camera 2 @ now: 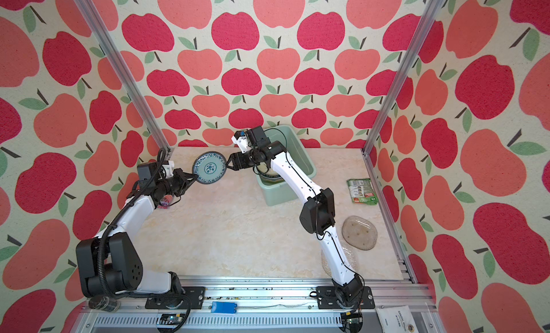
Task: Place the plates into the plastic bin on the countertop
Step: 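Lift the upright plate with the left gripper toward the right gripper, then grasp the plate's rim with the right gripper beside the left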
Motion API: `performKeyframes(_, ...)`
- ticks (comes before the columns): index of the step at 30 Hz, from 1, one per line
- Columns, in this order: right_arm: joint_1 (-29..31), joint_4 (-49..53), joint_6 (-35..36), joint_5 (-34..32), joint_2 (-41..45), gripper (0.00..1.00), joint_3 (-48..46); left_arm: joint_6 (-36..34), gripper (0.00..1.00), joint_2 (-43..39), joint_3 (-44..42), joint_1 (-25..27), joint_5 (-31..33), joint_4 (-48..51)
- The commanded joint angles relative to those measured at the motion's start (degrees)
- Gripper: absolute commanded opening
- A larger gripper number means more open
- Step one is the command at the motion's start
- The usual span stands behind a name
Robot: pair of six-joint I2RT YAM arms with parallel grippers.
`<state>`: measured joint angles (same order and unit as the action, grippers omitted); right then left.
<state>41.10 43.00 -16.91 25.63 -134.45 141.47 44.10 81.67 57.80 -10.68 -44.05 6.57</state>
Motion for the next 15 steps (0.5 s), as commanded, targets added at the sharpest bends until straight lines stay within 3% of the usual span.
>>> performKeyframes(1,-0.93,-1.73,-1.73,2.03,3.23,0.71,0.3,0.49,0.0,-2.02,2.7,1.12,-3.1,-1.12)
performKeyframes(15,-1.02,-8.57,-4.8,8.5,3.63,0.7,-1.46,0.29,0.0,-1.43,4.92,3.94,-3.67,-1.03)
